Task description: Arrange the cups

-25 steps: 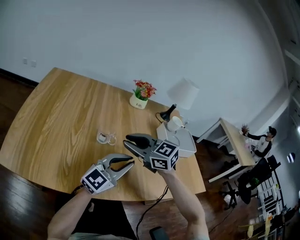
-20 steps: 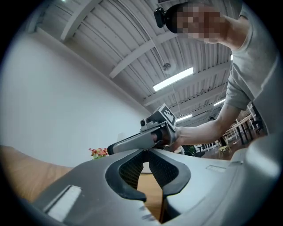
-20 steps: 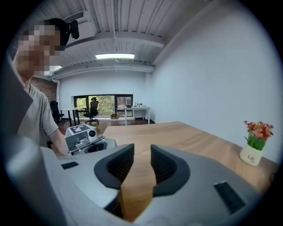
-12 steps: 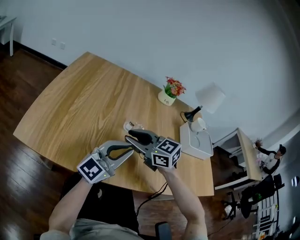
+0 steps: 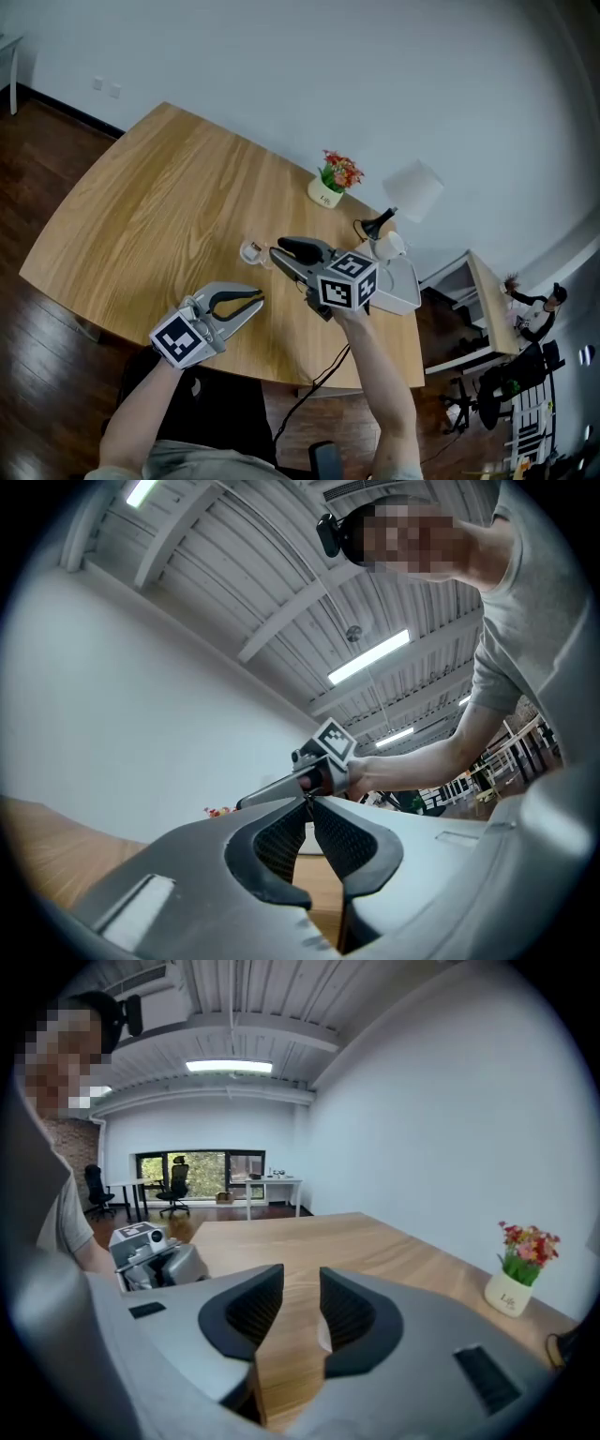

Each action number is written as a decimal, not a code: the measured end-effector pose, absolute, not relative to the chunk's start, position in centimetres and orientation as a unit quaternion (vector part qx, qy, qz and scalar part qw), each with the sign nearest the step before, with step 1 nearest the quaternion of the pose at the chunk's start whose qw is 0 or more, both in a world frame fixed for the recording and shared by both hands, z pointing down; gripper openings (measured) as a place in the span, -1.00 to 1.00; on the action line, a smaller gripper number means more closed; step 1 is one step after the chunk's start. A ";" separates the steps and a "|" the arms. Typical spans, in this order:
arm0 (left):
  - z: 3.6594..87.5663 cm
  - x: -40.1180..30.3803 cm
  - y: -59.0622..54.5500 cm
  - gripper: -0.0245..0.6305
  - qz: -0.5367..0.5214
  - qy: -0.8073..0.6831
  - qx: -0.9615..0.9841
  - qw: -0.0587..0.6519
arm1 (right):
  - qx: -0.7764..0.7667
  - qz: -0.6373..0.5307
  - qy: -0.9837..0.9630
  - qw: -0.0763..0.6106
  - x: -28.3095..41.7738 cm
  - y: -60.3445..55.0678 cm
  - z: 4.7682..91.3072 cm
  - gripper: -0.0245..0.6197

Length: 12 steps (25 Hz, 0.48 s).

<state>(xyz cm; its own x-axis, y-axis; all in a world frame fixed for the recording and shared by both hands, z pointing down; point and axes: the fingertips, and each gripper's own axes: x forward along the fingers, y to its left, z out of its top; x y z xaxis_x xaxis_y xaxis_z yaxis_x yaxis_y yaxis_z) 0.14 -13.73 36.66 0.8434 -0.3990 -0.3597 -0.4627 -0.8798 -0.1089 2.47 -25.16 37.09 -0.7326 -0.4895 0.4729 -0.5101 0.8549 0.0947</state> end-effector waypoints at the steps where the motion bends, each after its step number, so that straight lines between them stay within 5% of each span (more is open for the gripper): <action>1: 36.7 0.2 -13.7 -0.81 0.166 0.225 -0.955 0.096 | 0.283 0.023 -0.924 0.256 3.3 -26.5 36.9 -0.50; 3: 36.6 0.2 -13.7 -0.81 0.166 0.224 -0.955 0.099 | 0.308 0.034 -0.910 0.276 4.8 -29.2 36.9 -0.48; 5: 36.7 0.1 -13.6 -0.81 0.165 0.224 -0.955 0.103 | 0.322 0.051 -0.897 0.299 5.7 -31.4 37.6 -0.21; 12: 37.0 0.3 -13.7 -0.81 0.160 0.225 -0.956 0.100 | 0.316 0.123 -0.866 0.367 6.3 -35.9 42.0 -0.23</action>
